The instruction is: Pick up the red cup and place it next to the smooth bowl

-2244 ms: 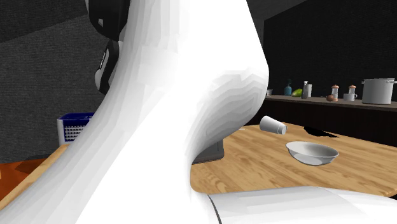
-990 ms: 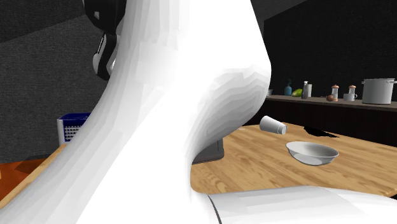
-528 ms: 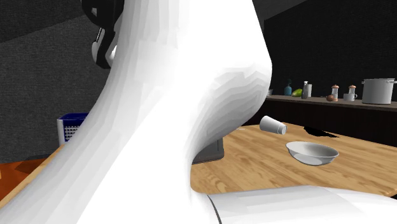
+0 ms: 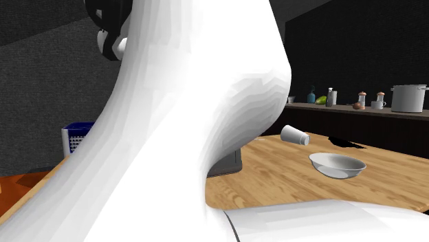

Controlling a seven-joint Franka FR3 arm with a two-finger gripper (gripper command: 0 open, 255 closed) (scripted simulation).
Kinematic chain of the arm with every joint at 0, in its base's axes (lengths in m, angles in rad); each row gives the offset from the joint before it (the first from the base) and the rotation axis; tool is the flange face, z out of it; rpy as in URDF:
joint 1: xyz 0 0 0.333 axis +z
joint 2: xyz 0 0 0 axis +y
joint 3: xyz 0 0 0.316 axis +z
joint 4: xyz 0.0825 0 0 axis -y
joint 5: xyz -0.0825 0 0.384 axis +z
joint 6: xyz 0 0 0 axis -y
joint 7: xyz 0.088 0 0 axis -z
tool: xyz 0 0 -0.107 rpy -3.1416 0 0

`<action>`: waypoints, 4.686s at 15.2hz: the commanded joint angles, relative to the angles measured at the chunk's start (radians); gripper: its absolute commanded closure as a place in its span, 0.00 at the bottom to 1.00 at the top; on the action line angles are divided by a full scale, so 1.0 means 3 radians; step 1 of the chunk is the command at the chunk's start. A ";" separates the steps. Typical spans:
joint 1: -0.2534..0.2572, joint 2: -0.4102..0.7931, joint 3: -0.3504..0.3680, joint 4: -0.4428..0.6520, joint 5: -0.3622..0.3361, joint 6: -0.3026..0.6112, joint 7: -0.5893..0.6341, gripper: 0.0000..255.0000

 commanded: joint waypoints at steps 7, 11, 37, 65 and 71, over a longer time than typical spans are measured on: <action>0.0107 0.0142 -0.0014 0.0611 -0.0033 -0.0459 -0.0055 1.00; 0.0051 0.0059 -0.0013 0.0614 -0.0014 -0.0538 -0.0117 1.00; -0.1512 -0.1777 -0.0608 -0.1982 0.0528 0.0481 -0.1959 1.00; -0.2376 -0.1425 -0.1370 -0.1826 0.0607 0.0832 -0.3574 1.00; -0.2378 -0.1400 -0.1371 -0.2062 0.0601 0.1093 -0.3554 1.00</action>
